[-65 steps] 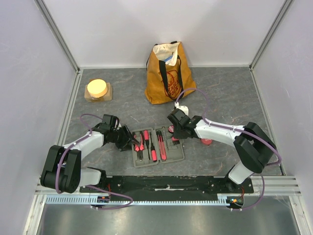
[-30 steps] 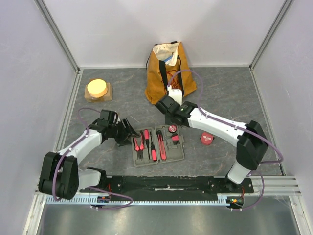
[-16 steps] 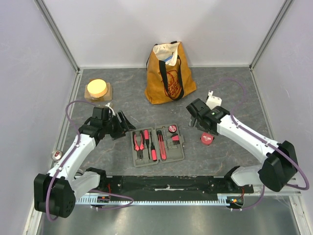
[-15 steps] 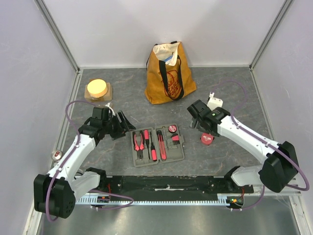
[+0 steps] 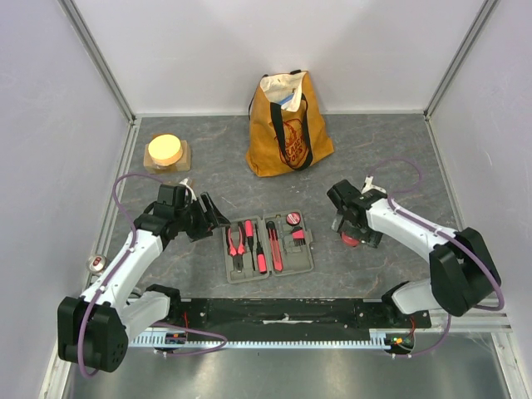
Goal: Pack the tool kit
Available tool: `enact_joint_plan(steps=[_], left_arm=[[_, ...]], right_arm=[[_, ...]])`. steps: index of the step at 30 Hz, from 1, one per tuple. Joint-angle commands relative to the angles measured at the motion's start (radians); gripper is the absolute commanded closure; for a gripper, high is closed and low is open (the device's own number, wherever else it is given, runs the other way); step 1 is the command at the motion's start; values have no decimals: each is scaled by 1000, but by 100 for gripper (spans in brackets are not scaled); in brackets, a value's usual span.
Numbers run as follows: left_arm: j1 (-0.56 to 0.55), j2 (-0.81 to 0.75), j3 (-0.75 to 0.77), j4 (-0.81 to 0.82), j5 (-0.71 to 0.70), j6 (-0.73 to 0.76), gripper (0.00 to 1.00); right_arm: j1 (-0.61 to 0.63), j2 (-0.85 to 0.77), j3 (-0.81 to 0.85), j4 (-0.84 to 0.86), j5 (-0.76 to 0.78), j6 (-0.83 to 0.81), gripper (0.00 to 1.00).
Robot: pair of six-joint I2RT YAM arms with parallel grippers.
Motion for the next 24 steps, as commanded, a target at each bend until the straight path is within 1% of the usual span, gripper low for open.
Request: enact_joint_plan(steps=[1,5,7,12,17,19,22,24], left_arm=[[5,-16,-6,13,-12,39,25],[5,-6,-11,20,-12,41,25],[5,-3,-9,20,-12,41,25],[5,-8,-16,21,-10,44,25],[6,-6,-23,24,-1,48,26],[3,-8,-23,27,-3,50,26],[3,-12,-20,26,5,53,26],[5,-16,-17,23,11,55,26]], right_arm=[[-30,42,-9,107,-41,-31,2],[-66,75,-12,148,-67,-57,2],[-87,89,-20,170,-89,-70,5],[-112,121,-35,222,-116,-91,19],[-127,149,-44,239,-129,-107,28],[-130,146,-49,246,-130,-108,38],[-129,123,-31,242,-133,-123,55],[-128,96,9,222,-132,-142,62]])
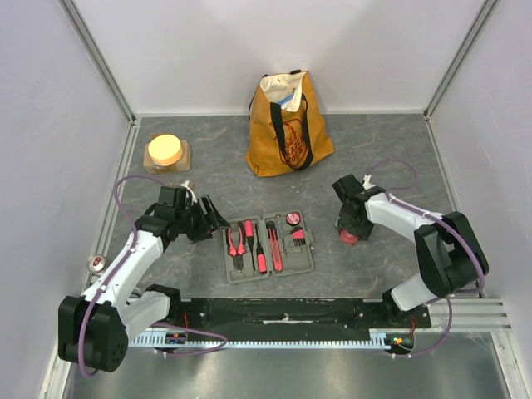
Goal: Pack the tool kit
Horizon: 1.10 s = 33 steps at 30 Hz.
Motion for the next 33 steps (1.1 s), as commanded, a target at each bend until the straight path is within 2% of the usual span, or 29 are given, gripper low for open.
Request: enact_joint_plan(steps=[1,9,17,25,33], left_arm=[[3,-19,6,18,13,44,26],[6,-23,1,-1,47,58,26],[19,-14,12,-70,18,40,27],[66,12,20,-70,27,47,27],[78,53,7,-42,90,53,27]], right_arm=[[-2,-50,81,-22,0,-35,63],[80,-79,382,-96,-30,-92,66],[324,21,569,2,-111,-150,67],[519,179,604,56,-162,-180,68],[559,184,474,63,-204,-164,71]])
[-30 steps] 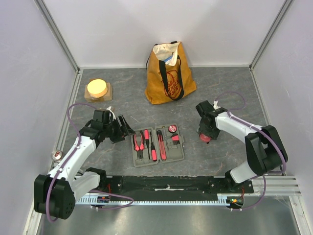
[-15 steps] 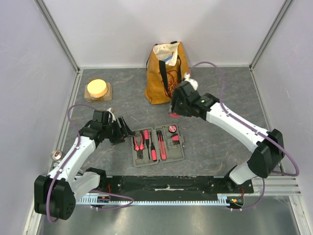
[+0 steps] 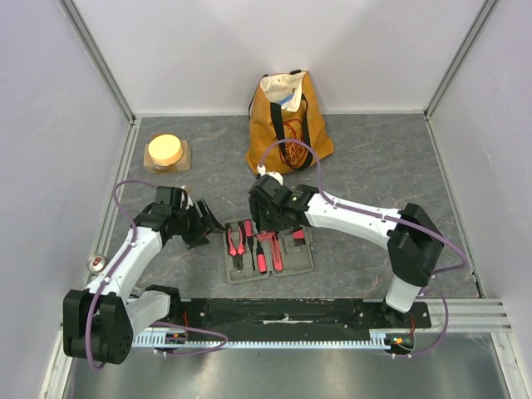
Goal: Pack the tool kit
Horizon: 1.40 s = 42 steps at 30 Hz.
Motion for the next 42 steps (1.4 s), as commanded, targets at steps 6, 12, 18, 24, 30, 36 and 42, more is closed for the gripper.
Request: enact_joint_plan(steps=[6,12,18,24,30,36,42], left_arm=[[6,30,3,50,82,40,28],[6,35,3,59,109,46,28],[6,38,-20,88,145,26,30],[6,55,-17,87,157,32,31],[4,64,-17,88,160,32,31],[6,69,-19,87,162,32,31],[6,75,-17,88,165,34,31]], right_arm=[[8,-94,-183,0,-23,-9,73],[26,-143,-238,-42,24,17,74],[51,-123,-238,-85,72,40,75],[85,-109,-246,-119,127,60,76],[106,-116,-272,-122,153,76,76],[118,-137,-327,-122,214,116,76],[122,-145,-362,-85,271,141,73]])
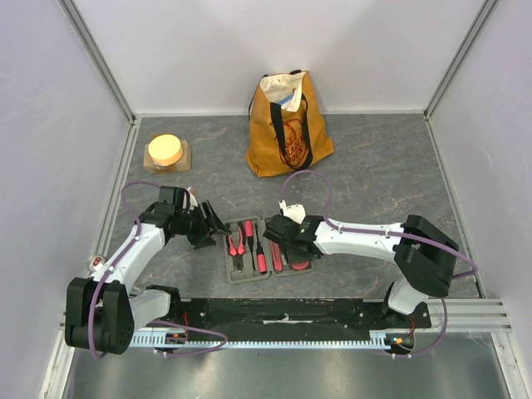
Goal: Pack the tool kit
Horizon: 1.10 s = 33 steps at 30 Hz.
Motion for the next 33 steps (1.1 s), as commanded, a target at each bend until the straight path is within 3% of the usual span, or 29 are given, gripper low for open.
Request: enact_joint_plan(steps=[1,6,14,23,28,33], left_arm=[[5,10,1,32,35,29,31],[4,10,1,31,38,29,31],[5,7,1,31,36,32,31],[5,6,2,32,39,32,31],[5,7,2,32,42,35,31],[5,6,1,32,41,33,31]], right_arm=[[8,-32,-21,33,87,45,72],[11,-12,-32,42,102,62,68],[29,-41,-21,-1,126,96,37],[35,-67,31,-32,154,58,23],[47,-43,51,-36,157,45,23],[61,-21,72,-38,160,27,38]])
